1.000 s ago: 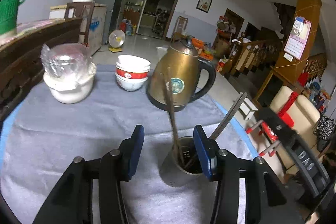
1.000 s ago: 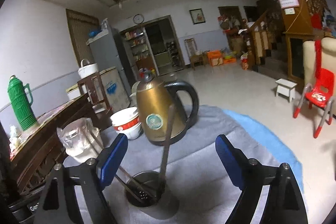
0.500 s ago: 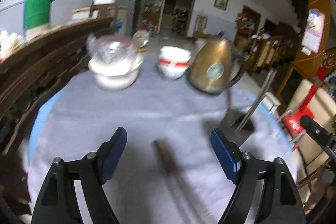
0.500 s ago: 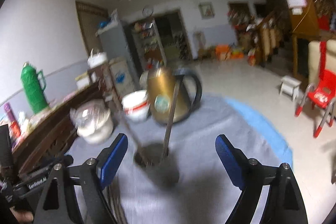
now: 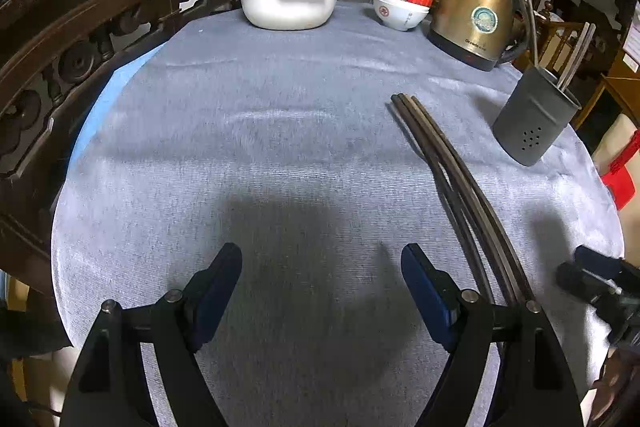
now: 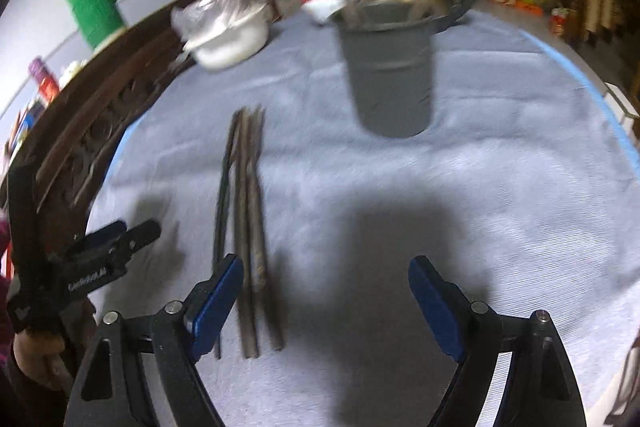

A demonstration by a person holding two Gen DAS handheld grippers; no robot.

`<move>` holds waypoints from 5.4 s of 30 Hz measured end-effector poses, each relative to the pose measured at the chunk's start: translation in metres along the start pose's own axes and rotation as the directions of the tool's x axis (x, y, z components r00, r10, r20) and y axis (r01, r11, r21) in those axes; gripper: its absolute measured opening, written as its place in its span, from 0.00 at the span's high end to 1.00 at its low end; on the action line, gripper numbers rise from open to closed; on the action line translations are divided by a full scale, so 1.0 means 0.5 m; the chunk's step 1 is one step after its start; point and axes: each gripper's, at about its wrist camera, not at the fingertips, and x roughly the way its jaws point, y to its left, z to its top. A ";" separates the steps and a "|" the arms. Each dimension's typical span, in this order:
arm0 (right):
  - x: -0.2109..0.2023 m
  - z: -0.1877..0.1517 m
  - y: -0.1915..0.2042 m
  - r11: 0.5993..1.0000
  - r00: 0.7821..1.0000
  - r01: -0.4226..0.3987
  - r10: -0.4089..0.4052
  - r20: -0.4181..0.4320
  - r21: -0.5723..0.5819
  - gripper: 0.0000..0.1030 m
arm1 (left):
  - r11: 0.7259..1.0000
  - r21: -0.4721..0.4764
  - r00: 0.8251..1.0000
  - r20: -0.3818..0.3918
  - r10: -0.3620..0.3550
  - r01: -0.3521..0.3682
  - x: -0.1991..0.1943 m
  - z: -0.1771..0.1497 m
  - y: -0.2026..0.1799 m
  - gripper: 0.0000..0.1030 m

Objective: Organize utensils
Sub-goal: 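Withdraw both grippers from the holder toward the remaining chopsticks, then grasp a brown chopstick with the left gripper while the right gripper grasps another, then lift both held chopsticks and carry them above the grey holder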

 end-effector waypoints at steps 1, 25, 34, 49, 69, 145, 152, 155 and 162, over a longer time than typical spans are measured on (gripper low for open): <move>0.006 -0.003 0.010 1.000 1.000 -0.005 0.005 -0.012 -0.012 0.20 | 1.000 0.005 1.000 0.003 0.001 -0.001 -0.002 0.000 -0.002 0.20; 0.022 -0.020 0.041 0.977 0.984 -0.172 0.176 -0.026 0.129 0.22 | 0.991 -0.134 1.000 0.002 0.028 -0.027 -0.013 0.016 0.080 0.20; 0.006 0.003 -0.007 0.977 0.995 -0.103 0.101 0.018 0.187 0.22 | 0.999 0.020 0.998 -0.052 -0.034 0.035 0.029 0.052 -0.052 0.20; 0.005 -0.016 -0.049 0.966 0.994 -0.108 0.107 0.017 0.236 0.22 | 0.997 0.074 0.991 -0.136 0.016 -0.006 0.085 0.083 -0.118 0.67; 0.068 0.114 0.018 0.984 0.994 -0.096 0.101 -0.028 0.148 0.26 | 0.970 -0.183 0.957 -0.212 -0.198 0.161 0.004 -0.009 -0.006 0.80; -0.159 0.150 -0.113 0.972 0.943 -0.134 0.065 0.328 0.194 0.94 | 0.984 -0.111 0.966 0.234 -0.112 0.141 -0.149 0.144 0.031 0.94; -0.187 0.137 -0.071 0.987 0.845 0.021 -0.102 0.525 0.158 0.94 | 0.997 -0.074 0.869 0.495 0.018 0.021 -0.162 0.117 -0.002 0.94; -0.191 0.126 -0.036 0.992 0.831 0.059 -0.112 0.545 0.113 0.94 | 0.997 -0.074 0.844 0.534 0.052 -0.015 -0.161 0.111 0.009 0.94; -0.227 0.094 0.028 0.997 0.824 0.082 -0.075 0.561 0.013 0.94 | 0.997 -0.083 0.821 0.570 0.046 0.001 -0.201 0.075 0.031 0.93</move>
